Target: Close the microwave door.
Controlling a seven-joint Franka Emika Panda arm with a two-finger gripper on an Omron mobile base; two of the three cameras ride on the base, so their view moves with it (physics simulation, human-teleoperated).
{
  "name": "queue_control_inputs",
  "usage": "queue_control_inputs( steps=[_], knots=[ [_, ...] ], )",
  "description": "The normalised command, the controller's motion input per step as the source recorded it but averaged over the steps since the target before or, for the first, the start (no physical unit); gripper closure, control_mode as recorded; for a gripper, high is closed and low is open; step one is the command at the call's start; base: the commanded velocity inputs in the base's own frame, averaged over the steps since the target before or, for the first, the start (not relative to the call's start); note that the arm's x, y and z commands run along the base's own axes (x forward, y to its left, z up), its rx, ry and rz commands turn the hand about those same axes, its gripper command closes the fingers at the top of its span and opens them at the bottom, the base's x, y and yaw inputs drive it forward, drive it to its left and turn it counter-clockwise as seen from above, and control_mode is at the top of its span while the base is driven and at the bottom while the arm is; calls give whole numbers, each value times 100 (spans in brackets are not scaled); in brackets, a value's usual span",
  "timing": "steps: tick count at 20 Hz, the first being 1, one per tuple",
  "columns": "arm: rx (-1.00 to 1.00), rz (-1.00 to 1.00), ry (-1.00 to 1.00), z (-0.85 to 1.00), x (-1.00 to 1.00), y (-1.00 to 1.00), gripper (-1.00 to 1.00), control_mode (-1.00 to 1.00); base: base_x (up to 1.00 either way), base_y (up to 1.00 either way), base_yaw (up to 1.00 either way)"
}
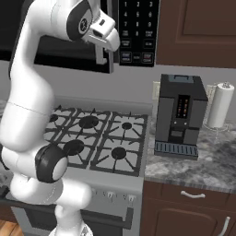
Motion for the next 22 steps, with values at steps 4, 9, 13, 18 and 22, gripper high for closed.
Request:
queue_control_inputs(
  steps=[4,9,13,18,22],
  knots=[
    [0,1,-21,0,52,0,-100,-100,0,0,0],
    [0,2,-25,0,54,6,-100,-100,0,0,0],
    [0,1,-23,-2,51,0,-100,-100,0,0,0],
    [0,1,-20,-5,55,0,-100,-100,0,0,0],
    [0,0,-10,-1,57,0,-100,-100,0,0,0]
  ],
)
